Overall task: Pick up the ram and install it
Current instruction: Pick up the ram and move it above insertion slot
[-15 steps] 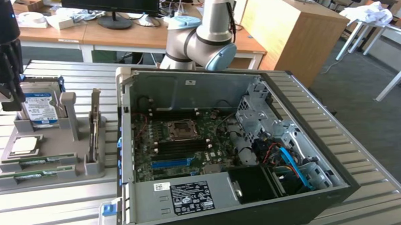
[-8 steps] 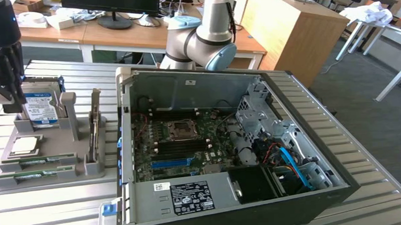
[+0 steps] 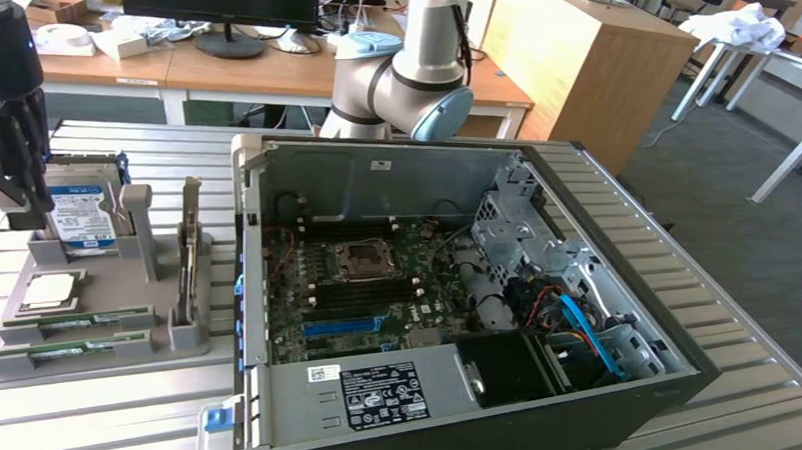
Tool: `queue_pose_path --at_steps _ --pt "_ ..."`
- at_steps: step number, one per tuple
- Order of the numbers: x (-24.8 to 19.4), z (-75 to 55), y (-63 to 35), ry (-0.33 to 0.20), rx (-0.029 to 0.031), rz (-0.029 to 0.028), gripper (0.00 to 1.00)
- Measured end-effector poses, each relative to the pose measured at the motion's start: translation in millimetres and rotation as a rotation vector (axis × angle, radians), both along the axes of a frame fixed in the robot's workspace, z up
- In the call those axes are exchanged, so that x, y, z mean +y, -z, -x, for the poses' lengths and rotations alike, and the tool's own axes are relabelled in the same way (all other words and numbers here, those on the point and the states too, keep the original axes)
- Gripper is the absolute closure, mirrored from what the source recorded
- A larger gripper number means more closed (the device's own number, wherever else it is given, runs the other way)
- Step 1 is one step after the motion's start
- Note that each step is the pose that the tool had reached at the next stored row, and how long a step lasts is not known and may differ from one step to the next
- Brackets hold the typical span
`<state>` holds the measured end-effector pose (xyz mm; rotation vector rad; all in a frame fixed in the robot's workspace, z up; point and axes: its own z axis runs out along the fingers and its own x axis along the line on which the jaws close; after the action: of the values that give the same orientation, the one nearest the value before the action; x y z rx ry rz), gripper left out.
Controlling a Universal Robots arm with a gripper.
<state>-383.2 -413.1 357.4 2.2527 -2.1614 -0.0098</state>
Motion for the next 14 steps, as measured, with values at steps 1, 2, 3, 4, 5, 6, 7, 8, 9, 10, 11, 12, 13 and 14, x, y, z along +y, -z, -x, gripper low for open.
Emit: queue_pose_path --at_steps 1,2,3,4,5,6,7,8,9,10,11,12,13,14 --pt "0.0 0.0 0.4 0.000 0.0000 0.0000 0.70" --pt "0.0 0.0 0.7 0.000 0.0000 -0.0001 0.70" --pt "0.0 0.0 1.1 0.000 0.0000 -0.0001 0.70" --pt "0.0 0.0 1.5 0.000 -0.0001 -0.0001 0.70" --pt "0.0 0.0 1.9 0.000 -0.0002 -0.0001 0.70" --pt "0.0 0.0 2.3 0.000 -0.0001 -0.0001 0.70" --pt "0.0 0.0 2.9 0.000 -0.0001 -0.0001 0.70" --pt "0.0 0.0 3.3 0.000 -0.0001 -0.0001 0.70" --pt "0.0 0.0 3.8 0.000 -0.0001 -0.0001 0.70" --pt "0.0 0.0 4.2 0.000 -0.0001 -0.0001 0.70" --pt "0.0 0.0 4.7 0.000 -0.0001 -0.0001 0.70" --pt "0.0 0.0 5.1 0.000 0.0000 -0.0001 0.70" --pt "0.0 0.0 5.5 0.000 0.0000 0.0000 0.70" --pt "0.0 0.0 6.0 0.000 0.0000 -0.0001 0.70"
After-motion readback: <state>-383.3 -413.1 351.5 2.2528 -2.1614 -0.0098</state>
